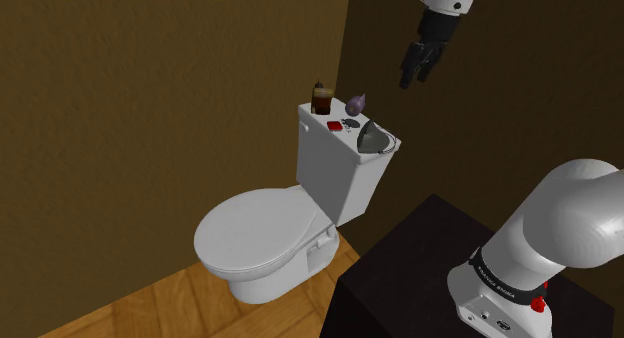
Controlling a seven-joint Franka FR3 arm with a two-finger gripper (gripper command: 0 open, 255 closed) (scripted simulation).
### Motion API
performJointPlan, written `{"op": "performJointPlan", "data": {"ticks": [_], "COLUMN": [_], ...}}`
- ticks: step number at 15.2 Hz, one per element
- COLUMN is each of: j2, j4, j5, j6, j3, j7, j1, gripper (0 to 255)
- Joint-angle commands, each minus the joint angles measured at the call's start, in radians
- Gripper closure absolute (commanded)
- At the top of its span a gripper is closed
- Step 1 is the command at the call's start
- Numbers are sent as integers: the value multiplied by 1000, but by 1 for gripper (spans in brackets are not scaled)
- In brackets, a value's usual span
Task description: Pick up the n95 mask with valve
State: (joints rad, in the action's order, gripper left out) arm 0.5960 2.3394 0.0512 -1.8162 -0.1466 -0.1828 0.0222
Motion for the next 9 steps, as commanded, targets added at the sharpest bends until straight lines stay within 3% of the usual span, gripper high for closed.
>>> {"op": "performJointPlan", "data": {"ticks": [1,9], "j2": [-70,-371], "j4": [-7,-115], "j5": [3,-41], "j6": [-47,-166], "j3": [-37,-155], "j7": [-54,-265], "j1": [-1,-11], "gripper": [0,0]}}
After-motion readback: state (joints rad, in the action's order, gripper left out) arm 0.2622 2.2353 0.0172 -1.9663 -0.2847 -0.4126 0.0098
